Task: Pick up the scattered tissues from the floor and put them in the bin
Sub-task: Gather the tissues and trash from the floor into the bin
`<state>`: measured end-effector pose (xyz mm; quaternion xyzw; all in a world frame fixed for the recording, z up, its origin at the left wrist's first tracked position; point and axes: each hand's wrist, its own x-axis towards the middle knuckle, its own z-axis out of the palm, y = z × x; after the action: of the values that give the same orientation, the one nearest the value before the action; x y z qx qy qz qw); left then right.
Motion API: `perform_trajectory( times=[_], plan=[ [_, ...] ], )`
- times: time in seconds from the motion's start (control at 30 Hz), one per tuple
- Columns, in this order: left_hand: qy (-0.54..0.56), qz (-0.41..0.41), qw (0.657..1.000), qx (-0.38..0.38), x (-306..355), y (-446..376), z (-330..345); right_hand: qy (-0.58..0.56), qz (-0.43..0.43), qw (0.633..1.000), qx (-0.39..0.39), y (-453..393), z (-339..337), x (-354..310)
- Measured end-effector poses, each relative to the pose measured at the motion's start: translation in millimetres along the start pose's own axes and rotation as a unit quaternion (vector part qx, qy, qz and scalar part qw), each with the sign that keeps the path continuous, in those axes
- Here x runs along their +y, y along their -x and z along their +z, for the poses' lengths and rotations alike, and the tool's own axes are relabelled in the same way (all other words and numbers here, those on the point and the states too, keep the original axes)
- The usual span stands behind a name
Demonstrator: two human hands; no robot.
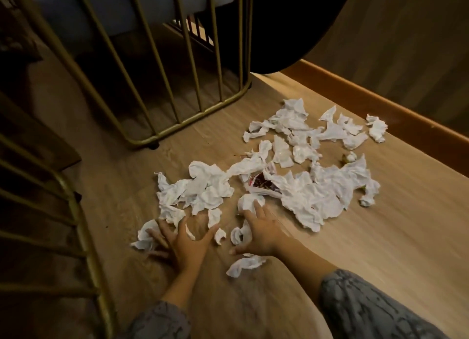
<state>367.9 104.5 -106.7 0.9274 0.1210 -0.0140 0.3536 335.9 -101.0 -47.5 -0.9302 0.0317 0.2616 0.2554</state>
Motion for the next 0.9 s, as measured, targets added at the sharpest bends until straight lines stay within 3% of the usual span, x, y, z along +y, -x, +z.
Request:
perform_trajectory(
  times=[0.1, 0.2, 0.27, 0.43, 0.5, 0.6, 0.73, 0.9],
  plan=[
    [0.027, -0.032, 0.999, 0.000, -13.6, -4.5, 5.5, 0.042, -0.029, 0.999, 0.017, -10.2, 16.4, -1.0],
    [0.004, 0.059, 0.997, 0.051, -10.1, 8.7, 11.5, 0.080, -0.068, 0.994, 0.039, -5.9, 37.5, 7.7],
    [0.014, 0.110, 0.993, 0.042, -4.2, 19.3, 18.3, 0.100, -0.086, 0.989, 0.064, 3.7, 51.5, 13.0],
    [0.060, 0.132, 0.989, 0.042, 0.6, 26.0, 30.5, 0.045, -0.132, 0.967, 0.211, 32.2, 79.0, 26.2],
    [0.081, 0.107, 0.991, 0.024, 1.7, 27.5, 30.6, 0.000, -0.108, 0.969, 0.222, 38.6, 79.1, 30.3],
    [0.108, 0.131, 0.984, 0.053, 6.1, 32.8, 27.5, -0.066, -0.054, 0.977, 0.195, 40.4, 74.7, 35.4],
    [0.142, 0.153, 0.976, 0.066, 4.4, 34.5, 27.3, -0.059, -0.011, 0.981, 0.187, 32.2, 57.9, 40.1],
    [0.019, 0.199, 0.980, -0.018, 9.9, 38.7, 37.4, -0.117, 0.058, 0.970, 0.205, 21.7, 35.7, 45.7]
  ],
)
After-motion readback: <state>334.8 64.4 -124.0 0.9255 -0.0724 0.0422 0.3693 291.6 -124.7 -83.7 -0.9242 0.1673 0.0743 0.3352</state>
